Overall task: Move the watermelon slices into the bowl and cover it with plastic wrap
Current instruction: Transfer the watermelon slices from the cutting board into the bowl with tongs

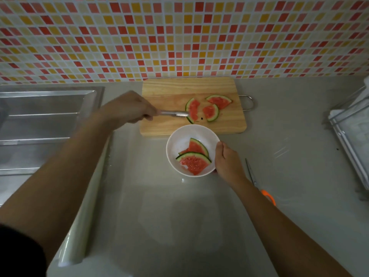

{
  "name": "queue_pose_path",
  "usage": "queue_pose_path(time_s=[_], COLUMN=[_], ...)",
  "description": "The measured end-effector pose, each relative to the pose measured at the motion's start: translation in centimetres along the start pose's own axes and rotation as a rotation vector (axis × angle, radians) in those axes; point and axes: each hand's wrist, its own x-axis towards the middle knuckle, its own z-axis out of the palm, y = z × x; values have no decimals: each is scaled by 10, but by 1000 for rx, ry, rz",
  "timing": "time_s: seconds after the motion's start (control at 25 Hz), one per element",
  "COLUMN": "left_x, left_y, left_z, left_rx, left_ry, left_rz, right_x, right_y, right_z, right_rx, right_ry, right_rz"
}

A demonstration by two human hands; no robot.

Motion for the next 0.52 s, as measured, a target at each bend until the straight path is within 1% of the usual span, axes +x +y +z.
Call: queue_pose_path(time_s=[0.04, 0.12, 0.2, 0.32, 0.4, 0.52], left_x=[8, 23, 37, 49, 51, 53], left_y=[5, 15, 22, 29, 32, 35], left_z=[13, 38, 50, 59, 64, 68], left_rx=[-86, -151, -128, 2, 38, 28], left_ry=[-7, -1, 38, 55, 7, -44], left_rz=[-15, -13, 30, 25, -3, -30], right_x=[0, -2, -2, -3, -3, -4], right_y=[0, 1, 1, 0, 0, -2], right_z=[-1, -1, 0, -1, -1, -1], right_rx=[-4, -3, -2, 26, 28, 45], right_ry=[8, 22, 42, 41, 37, 14], right_rz=[2, 4, -11, -10, -2, 17])
